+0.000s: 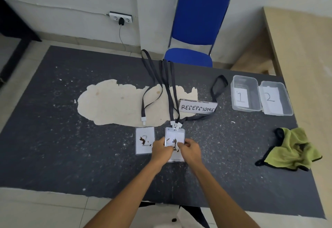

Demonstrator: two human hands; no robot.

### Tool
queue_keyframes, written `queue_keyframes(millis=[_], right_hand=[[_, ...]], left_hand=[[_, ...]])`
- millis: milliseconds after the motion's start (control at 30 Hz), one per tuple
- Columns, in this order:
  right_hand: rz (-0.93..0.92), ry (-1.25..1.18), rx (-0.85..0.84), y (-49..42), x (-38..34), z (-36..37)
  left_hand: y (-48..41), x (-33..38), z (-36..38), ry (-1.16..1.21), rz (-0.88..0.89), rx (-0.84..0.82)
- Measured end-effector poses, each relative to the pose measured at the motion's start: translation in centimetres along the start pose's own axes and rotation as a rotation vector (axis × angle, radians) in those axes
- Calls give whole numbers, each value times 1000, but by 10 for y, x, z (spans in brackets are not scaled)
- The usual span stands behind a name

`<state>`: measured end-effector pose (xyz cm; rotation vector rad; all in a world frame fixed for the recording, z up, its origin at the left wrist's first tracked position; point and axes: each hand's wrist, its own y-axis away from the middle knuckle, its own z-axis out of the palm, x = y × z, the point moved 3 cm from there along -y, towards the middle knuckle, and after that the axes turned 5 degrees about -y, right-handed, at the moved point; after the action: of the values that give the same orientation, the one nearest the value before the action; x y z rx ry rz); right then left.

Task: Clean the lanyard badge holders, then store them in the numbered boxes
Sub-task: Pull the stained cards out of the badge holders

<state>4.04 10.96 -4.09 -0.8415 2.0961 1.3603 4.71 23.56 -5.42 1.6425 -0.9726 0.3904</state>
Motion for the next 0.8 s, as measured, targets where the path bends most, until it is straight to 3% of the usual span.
queue_keyframes(millis=[500, 800], right_hand=[[-51, -19, -38, 7, -24, 35], [-96, 80, -136, 14, -40, 83]], left_hand=[[-10, -14, -46, -108, 33, 209], [-15, -42, -85, -10, -39, 263]])
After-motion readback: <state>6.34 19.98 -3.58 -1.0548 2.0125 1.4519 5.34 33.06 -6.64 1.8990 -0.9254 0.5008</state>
